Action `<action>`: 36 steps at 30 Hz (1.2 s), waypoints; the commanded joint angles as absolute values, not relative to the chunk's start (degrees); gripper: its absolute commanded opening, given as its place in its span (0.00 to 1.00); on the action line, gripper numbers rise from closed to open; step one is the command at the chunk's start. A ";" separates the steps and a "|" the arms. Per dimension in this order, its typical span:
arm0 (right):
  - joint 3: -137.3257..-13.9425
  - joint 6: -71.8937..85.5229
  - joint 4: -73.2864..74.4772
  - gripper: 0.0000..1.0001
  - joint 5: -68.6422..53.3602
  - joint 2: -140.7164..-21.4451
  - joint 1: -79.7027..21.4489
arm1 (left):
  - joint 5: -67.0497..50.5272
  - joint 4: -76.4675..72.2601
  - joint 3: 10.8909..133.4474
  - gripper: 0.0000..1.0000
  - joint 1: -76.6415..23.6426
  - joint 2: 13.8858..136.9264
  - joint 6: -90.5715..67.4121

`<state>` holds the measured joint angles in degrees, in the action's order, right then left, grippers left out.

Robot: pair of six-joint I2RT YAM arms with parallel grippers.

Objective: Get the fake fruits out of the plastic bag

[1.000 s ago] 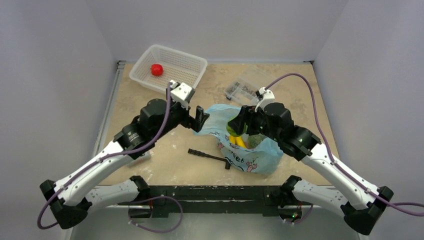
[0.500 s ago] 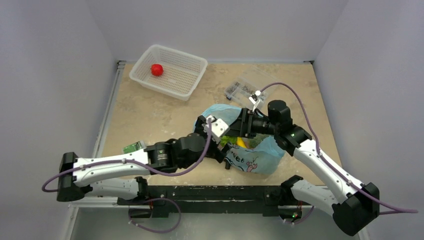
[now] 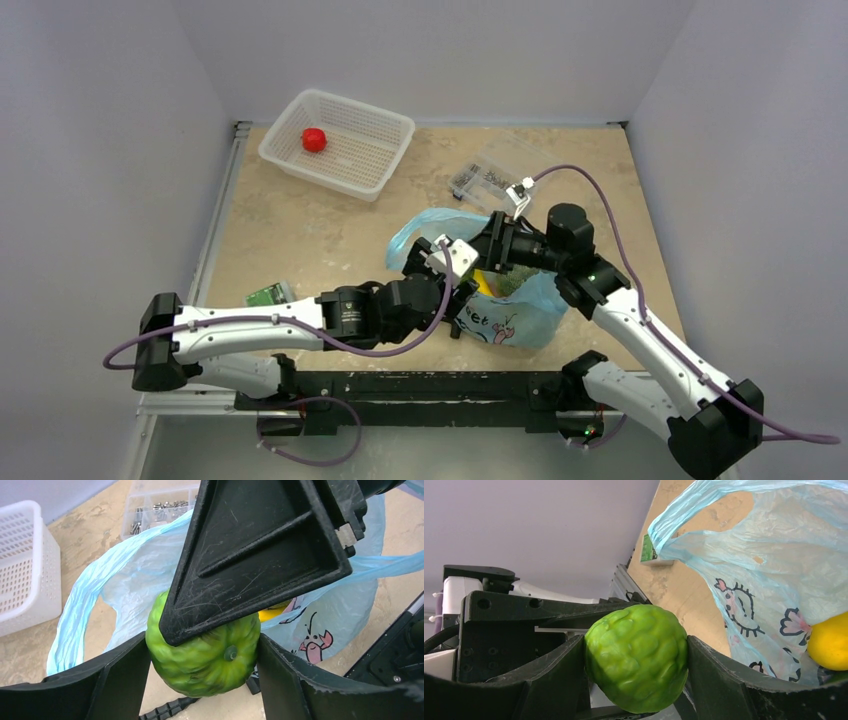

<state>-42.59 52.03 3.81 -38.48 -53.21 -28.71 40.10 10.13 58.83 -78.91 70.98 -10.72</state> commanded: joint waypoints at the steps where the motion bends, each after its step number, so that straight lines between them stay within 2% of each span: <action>1: -42.00 53.30 1.84 0.00 -39.39 -51.23 -28.74 | 40.20 7.56 62.03 0.66 -78.17 71.93 -8.72; 3: -42.38 53.14 2.20 0.00 -38.56 -50.86 -28.74 | 38.68 7.52 62.08 0.60 -77.76 71.99 -8.58; 5: -42.82 52.39 2.41 0.00 -38.79 -50.93 -28.74 | 36.69 7.05 62.12 0.42 -76.82 71.83 -8.39; 7: -43.82 50.91 3.25 0.24 -38.25 -51.14 -28.74 | 34.11 7.96 62.73 0.16 -74.71 71.17 -9.27; 8: -44.86 49.32 5.50 0.39 -36.20 -51.03 -28.70 | 31.09 8.91 63.17 0.11 -72.96 70.61 -10.40; 10: -48.18 45.13 11.97 0.71 -29.94 -50.75 -28.72 | 26.21 10.01 63.62 0.06 -68.93 68.66 -11.54; 12: -51.78 41.83 17.31 0.93 -23.21 -50.27 -28.60 | 22.51 11.02 63.86 0.00 -64.70 66.23 -11.23; 13: -53.36 40.79 19.38 0.98 -20.41 -50.15 -28.57 | 20.40 11.41 63.93 0.00 -62.80 64.99 -10.92; 17: -59.04 37.53 24.14 0.99 -13.80 -50.91 -27.92 | 11.31 14.51 63.64 0.00 -54.25 60.90 -10.00; 21: -61.60 34.35 25.06 0.99 -12.05 -51.65 -27.85 | 10.34 21.17 67.01 0.00 -42.12 61.43 -11.66; 27: -60.76 24.93 28.14 0.99 -18.20 -52.83 -27.94 | 6.87 31.44 86.17 0.00 -21.40 80.69 -19.61; 31: -58.46 23.37 30.16 0.99 -18.96 -50.31 -27.89 | 6.66 32.86 100.51 0.00 -14.45 97.32 -23.45; 36: -57.59 22.97 33.04 0.99 -17.98 -48.23 -27.94 | 3.81 37.29 120.14 0.00 -11.45 117.64 -26.37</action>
<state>-57.65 25.67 30.83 -17.50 -50.41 -28.01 6.70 32.53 109.82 -12.67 108.77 -22.20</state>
